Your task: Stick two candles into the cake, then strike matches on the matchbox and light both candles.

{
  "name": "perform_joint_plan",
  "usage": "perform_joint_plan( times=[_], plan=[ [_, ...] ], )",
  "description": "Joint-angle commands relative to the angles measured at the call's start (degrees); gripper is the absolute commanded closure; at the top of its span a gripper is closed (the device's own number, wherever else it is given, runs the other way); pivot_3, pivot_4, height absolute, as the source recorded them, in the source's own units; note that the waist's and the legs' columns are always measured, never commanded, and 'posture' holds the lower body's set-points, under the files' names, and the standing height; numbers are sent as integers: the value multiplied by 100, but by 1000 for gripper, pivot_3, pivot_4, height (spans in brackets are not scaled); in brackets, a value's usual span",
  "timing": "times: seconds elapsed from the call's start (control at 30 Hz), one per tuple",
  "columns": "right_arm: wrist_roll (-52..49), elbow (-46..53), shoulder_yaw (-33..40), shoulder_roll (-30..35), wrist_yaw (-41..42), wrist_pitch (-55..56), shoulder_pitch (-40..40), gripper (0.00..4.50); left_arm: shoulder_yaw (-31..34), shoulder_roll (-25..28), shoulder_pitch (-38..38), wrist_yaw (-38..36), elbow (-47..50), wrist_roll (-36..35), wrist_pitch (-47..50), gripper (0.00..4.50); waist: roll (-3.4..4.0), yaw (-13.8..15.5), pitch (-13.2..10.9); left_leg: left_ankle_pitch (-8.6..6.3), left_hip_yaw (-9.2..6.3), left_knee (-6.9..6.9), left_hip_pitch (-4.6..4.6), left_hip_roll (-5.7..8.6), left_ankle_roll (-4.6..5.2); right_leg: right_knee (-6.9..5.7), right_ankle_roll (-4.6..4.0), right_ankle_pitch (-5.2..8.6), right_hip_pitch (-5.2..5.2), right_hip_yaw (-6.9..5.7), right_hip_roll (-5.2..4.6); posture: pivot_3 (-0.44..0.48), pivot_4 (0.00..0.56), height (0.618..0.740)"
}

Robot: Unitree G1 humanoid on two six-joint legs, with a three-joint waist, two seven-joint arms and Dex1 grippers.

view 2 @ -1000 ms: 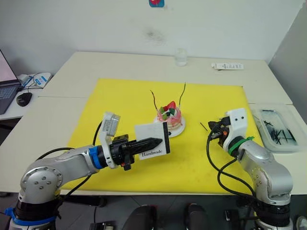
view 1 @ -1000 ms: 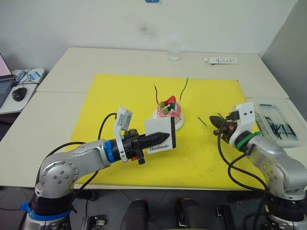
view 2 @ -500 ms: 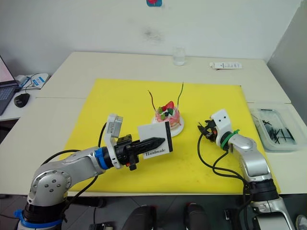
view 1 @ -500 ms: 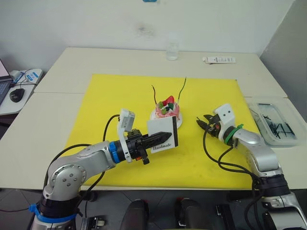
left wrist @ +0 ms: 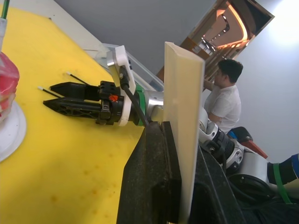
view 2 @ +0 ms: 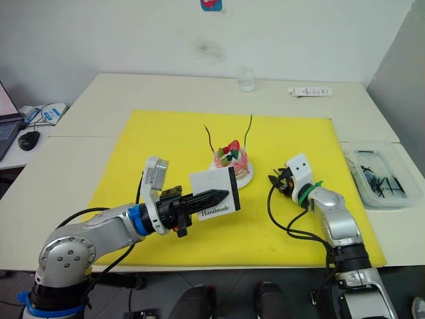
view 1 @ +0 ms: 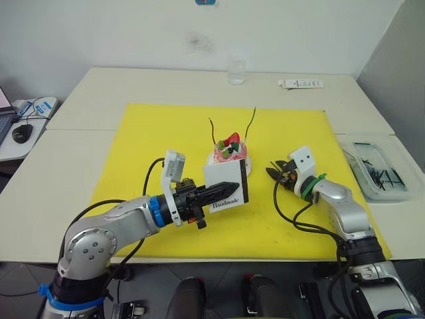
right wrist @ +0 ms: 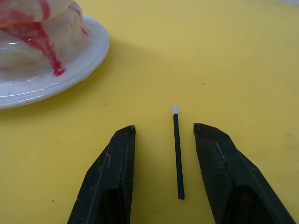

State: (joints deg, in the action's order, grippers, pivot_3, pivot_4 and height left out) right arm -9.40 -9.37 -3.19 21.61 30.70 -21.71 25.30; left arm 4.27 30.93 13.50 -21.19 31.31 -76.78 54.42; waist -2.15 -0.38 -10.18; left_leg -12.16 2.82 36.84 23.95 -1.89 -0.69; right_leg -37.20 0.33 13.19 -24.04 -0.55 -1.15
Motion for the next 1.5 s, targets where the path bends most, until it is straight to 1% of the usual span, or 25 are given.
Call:
perform_joint_plan(
  times=[0.03,0.37,0.47,0.6,0.63,0.8,0.97,1.03,1.1,1.17,1.23,1.3,1.37,1.5],
  plan=[
    [120,-62,5,-43,-97,54,106,2499,73,65,-11,3,209,-171,-57,4500,0,0,0,0,0,0,0,0,0,-1,-1,0,0,0,0,0,150,740],
    [237,-390,6,-132,-120,95,210,2499,85,112,78,72,164,-250,-84,4500,-1,-3,1,1,4,8,-4,1,1,-1,-11,-1,4,4,0,0,150,740],
    [208,-390,47,-116,-127,13,177,3046,70,116,30,73,193,-211,-96,4500,-1,-4,1,1,5,9,-6,1,2,-1,-13,-2,5,6,0,0,150,740],
    [204,-349,71,-90,-152,-65,121,4387,55,67,27,135,191,-208,-124,4500,-2,-1,2,2,4,10,-6,2,2,1,-13,-2,9,5,-1,0,150,740],
    [204,-342,76,-91,-158,-69,112,4451,53,58,26,145,191,-216,-127,4500,-2,0,2,2,4,10,-6,2,2,2,-13,-2,10,5,-1,0,150,740],
    [133,-171,169,-88,-178,-132,73,4451,45,23,64,171,149,-218,-132,4500,-2,6,2,2,3,10,-6,2,2,5,-12,-3,11,5,-2,0,150,740],
    [-162,744,330,105,74,-535,-40,4451,98,-19,88,278,63,-405,-116,4500,-2,28,2,2,1,8,2,2,2,5,-5,-6,5,2,-3,0,150,740],
    [-452,1526,282,483,578,-872,-85,4451,225,-68,153,659,-165,-1007,-130,4500,5,32,-2,1,2,7,8,3,2,8,6,-12,1,1,-3,0,150,740],
    [-720,2272,237,936,1053,-1219,-99,4451,340,-11,242,1068,-456,-1728,-136,4500,9,31,-5,1,2,6,14,1,2,9,10,-13,-3,0,-5,0,150,740],
    [-961,2742,239,1255,1336,-1471,-57,4451,396,158,344,1271,-694,-2105,-65,4500,7,31,-4,1,-1,6,15,-4,2,9,11,-13,-5,-3,-5,0,150,740],
    [-1195,3214,203,1591,1633,-1713,27,4451,415,364,479,1366,-965,-2290,57,4500,7,28,-4,1,-9,6,13,-10,2,9,10,-13,-3,-9,-3,0,150,740],
    [-1314,3428,177,1727,1716,-1860,97,4451,388,492,570,1404,-1105,-2353,104,4500,7,27,-4,1,-10,4,7,-12,2,8,7,-11,-2,-9,-1,0,150,740],
    [-1419,3712,87,1811,1775,-2006,304,4451,272,494,759,1448,-1297,-2020,80,4500,7,26,-5,1,-10,3,5,-13,2,7,4,-10,-2,-10,0,0,150,740],
    [-1336,4023,-184,1751,1623,-2104,657,4451,98,178,1083,1651,-1536,-1721,-12,4500,7,35,-5,1,-8,3,7,-1,2,10,2,-8,0,-10,1,0,150,740]
  ],
)
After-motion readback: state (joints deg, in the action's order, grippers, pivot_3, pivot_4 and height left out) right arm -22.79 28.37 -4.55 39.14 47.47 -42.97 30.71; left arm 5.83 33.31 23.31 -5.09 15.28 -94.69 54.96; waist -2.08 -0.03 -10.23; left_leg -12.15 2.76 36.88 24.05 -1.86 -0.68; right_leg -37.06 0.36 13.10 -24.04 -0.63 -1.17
